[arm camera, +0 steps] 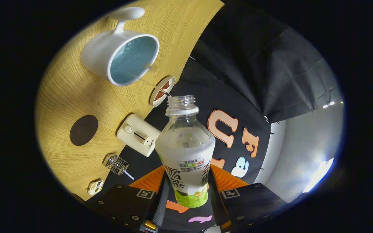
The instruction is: Take the bottle from table, then pour the juice into the cup, finally place the bottle on the coaster
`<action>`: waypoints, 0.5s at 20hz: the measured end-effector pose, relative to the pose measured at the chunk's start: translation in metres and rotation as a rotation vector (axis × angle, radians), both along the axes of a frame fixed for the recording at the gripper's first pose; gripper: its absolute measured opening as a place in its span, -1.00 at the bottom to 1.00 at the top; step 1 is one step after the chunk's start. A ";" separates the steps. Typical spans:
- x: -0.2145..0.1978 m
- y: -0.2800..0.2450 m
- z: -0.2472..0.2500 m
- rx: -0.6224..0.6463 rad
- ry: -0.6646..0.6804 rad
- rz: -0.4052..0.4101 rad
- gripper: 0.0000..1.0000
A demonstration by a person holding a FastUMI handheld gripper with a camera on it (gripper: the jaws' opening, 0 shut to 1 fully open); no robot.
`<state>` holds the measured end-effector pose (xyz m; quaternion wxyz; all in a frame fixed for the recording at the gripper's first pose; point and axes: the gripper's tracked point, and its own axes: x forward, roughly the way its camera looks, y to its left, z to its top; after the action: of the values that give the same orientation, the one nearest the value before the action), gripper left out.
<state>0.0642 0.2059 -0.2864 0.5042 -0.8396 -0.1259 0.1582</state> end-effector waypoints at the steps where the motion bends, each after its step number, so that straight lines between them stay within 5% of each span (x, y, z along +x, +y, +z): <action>1: -0.001 0.001 0.000 0.003 0.002 0.000 0.20; 10: -0.008 0.005 -0.021 0.084 0.092 -0.045 0.20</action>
<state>0.0566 0.2114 -0.3075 0.5478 -0.8121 -0.0900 0.1796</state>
